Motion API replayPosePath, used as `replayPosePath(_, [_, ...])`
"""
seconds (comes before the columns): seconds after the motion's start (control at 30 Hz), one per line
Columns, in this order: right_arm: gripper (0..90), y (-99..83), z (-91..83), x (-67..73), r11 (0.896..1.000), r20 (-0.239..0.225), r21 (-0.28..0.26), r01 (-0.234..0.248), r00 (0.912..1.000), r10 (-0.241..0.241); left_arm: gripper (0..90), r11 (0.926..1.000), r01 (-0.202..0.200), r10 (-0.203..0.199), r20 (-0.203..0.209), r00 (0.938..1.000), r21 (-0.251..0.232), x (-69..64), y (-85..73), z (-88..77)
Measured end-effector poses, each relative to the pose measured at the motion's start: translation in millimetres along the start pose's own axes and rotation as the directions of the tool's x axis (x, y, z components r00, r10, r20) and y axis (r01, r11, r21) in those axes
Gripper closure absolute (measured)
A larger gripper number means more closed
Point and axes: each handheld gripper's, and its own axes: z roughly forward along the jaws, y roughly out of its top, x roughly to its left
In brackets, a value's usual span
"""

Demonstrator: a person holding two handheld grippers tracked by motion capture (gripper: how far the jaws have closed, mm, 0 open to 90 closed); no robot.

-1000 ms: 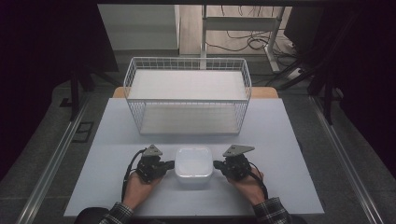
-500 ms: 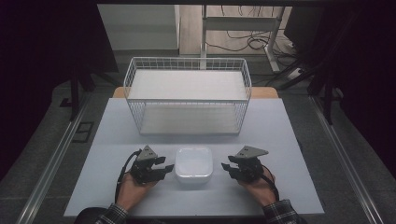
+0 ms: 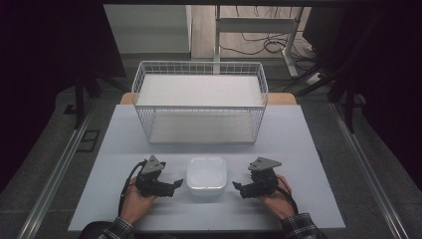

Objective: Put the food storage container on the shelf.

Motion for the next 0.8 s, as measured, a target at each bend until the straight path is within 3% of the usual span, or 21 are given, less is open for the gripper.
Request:
replayPosePath(0.07, [5.4,0.7,0.3,0.3,1.0,-0.012,0.003,0.004,0.9999,-0.003,7.8,0.9996,-0.028,0.028,-0.014,0.9995,-0.006,-1.2,1.3,-1.1])
replayPosePath(0.13, [4.8,1.3,0.6,0.9,1.0,-0.016,-0.001,0.01,0.9998,-0.01,7.9,0.9995,-0.029,0.029,-0.01,0.9995,-0.006,-1.7,2.8,-2.0])
replayPosePath(0.33, [3.6,8.3,-1.6,4.1,1.0,-0.036,-0.017,0.002,0.9993,-0.002,7.6,0.9989,0.036,-0.035,0.031,0.9989,-0.03,4.8,9.4,-9.5])
replayPosePath(0.57, [2.7,19.9,-8.9,4.2,0.997,-0.06,-0.056,-0.043,0.9974,0.04,2.1,0.9925,0.108,-0.102,0.096,0.9902,-0.058,7.2,18.8,-11.9])
replayPosePath(0.8, [1.3,31.5,-8.1,15.7,0.997,-0.103,-0.068,-0.036,0.9942,0.029,0.0,0.996,0.064,-0.055,0.132,0.9898,-0.062,-6.5,31.9,-4.9])
